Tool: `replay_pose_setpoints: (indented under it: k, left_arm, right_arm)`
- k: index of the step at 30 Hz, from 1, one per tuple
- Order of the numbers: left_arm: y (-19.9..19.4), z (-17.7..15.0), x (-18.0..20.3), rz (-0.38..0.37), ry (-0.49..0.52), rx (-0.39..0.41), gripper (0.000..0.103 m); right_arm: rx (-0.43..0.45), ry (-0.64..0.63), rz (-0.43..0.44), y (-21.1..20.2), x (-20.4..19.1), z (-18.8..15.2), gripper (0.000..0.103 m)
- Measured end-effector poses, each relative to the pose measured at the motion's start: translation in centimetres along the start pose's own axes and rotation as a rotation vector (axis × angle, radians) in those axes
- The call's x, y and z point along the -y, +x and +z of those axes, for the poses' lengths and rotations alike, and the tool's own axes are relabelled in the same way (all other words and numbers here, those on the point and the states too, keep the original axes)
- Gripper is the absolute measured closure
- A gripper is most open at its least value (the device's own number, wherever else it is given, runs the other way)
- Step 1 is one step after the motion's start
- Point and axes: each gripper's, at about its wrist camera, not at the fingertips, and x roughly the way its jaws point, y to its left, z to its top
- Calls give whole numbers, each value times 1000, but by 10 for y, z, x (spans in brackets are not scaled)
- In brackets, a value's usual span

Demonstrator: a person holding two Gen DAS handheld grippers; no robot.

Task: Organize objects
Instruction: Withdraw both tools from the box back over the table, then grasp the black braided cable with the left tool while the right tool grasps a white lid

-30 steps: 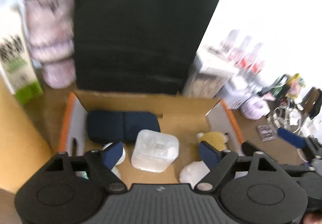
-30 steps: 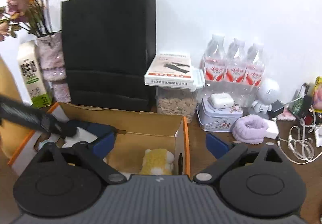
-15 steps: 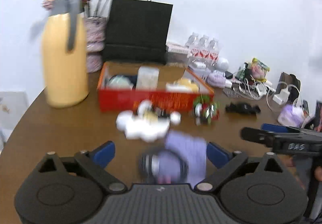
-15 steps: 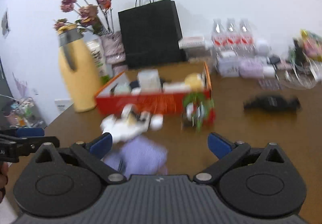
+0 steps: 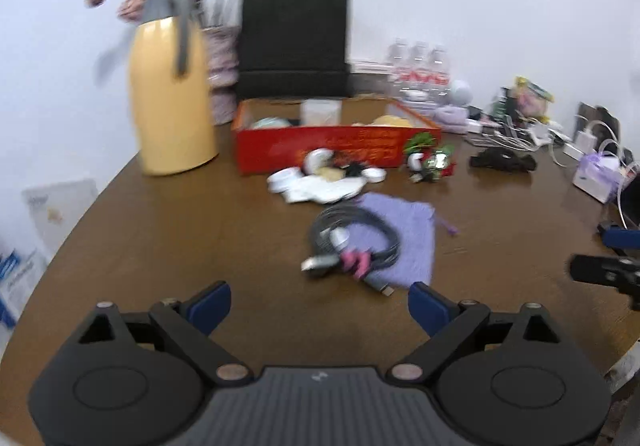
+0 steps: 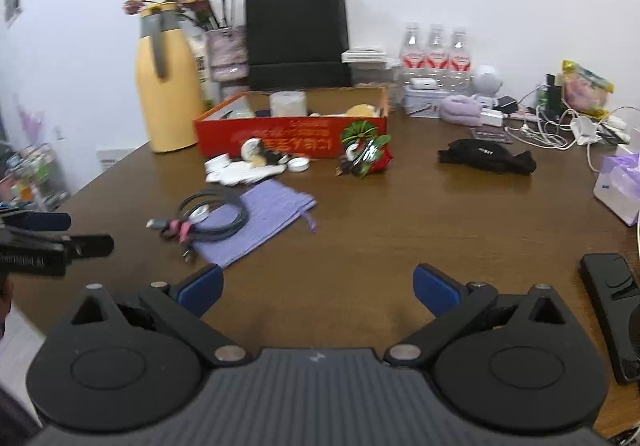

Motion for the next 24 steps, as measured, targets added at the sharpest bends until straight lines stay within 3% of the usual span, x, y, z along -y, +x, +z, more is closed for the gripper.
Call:
replay_pose_setpoints:
  k: [7, 11, 13, 18, 21, 24]
  left_arm:
    - [93, 28, 31, -87, 154, -36, 6]
    - [138, 35, 33, -71, 164, -83, 7]
    - [148, 36, 29, -75, 156, -95, 13]
    - [124, 44, 18, -103, 116, -45, 16]
    - [81, 43, -3, -218, 46, 60, 16]
    - [64, 34, -20, -177, 33, 24, 15]
  right_arm:
    - [-11, 13, -17, 32, 1, 4, 0]
    - [-29, -5, -14, 49, 3, 5, 0]
    - [-41, -2, -15, 60, 2, 5, 0]
    - [-68, 13, 11, 81, 0, 6, 0]
    - [-50, -3, 55, 87, -7, 9, 0]
    - [-52, 5, 114, 99, -14, 15, 0]
